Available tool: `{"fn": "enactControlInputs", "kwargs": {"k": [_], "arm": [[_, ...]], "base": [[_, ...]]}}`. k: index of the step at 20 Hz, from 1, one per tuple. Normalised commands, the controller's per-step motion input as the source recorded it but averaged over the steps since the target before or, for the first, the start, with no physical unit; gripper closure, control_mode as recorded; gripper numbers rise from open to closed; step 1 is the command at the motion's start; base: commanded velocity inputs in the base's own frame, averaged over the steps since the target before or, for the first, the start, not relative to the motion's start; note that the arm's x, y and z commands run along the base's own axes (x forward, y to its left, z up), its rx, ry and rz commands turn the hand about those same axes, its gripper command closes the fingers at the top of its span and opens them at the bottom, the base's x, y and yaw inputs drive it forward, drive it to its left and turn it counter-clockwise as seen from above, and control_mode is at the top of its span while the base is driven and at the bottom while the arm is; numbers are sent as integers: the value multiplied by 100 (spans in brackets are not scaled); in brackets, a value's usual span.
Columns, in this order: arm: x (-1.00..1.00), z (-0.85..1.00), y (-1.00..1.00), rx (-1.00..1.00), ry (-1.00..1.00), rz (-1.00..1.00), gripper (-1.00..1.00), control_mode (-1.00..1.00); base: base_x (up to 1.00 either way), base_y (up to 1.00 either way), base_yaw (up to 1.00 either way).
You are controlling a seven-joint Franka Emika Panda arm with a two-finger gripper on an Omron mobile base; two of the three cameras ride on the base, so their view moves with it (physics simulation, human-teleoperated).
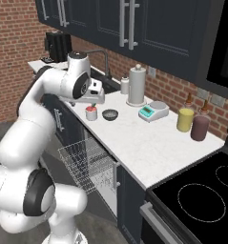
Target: Pick up the cup and bowl from the counter, place them in the dishwasher, and close the dishwasher door.
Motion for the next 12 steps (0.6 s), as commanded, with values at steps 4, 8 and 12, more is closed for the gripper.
{"fn": "enactControlInputs", "kwargs": {"k": [4,8,12], "arm": [[92,-14,27,0,7,1,-100,-100],[98,-5,72,-3,19,0,-100,-100],[100,-27,61,-2,6,0,-100,-100]], "base": [[0,0,0],[0,0,0],[0,0,0]]}}
